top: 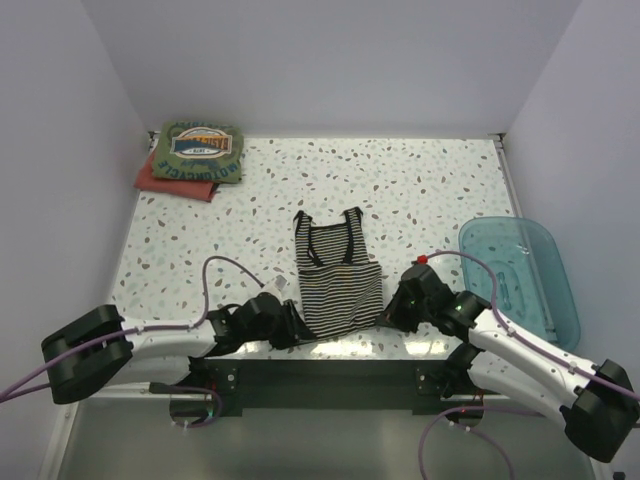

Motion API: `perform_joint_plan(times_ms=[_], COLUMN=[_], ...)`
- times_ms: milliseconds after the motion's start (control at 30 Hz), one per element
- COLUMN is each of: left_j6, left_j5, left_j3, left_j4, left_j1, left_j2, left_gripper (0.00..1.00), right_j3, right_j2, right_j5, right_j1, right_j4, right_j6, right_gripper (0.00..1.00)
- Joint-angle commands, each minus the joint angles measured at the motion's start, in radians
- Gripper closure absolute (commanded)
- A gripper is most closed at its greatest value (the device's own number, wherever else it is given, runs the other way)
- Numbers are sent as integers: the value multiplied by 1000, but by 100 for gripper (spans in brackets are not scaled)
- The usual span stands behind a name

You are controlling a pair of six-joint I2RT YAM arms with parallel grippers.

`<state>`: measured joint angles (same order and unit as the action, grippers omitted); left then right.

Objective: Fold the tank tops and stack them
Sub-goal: Fold the tank top

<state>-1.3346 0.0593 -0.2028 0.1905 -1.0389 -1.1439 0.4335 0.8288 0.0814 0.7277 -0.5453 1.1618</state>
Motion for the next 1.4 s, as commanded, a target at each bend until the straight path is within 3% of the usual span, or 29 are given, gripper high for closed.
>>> perform_joint_plan(times_ms=[0,167,300,433,867,1167,1367], left_j6=[17,63,86,127,310,278,273], left_j5=[-85,-114,-115,-118,-1,37,-25], left_j3=[42,-49,-75,-104,-208,-262,-404], left_j4=[-230,-351,-359,-401,-585,-672,-712], left_j1=[-13,-13,-15,-15,-21,-50,-38], left_j2=[-73,-161,-194,-168,-10,110,113], left_gripper=[64,72,82,100,100,100,100], right_j3=[25,14,8,37,171,227,352], right_j2=[-14,-31,-42,-53,-34,-103,4], right_j5=[-14,-12,-11,-35,-83,-95,-179], right_j1=[12,13,13,13,24,133,133], right_j4=[-21,-31,-36,-82,-245,-278,-291], right_j6=[-5,-10,-11,-46,-280,-234,-248], right_gripper=[100,100,100,100,100,100,100])
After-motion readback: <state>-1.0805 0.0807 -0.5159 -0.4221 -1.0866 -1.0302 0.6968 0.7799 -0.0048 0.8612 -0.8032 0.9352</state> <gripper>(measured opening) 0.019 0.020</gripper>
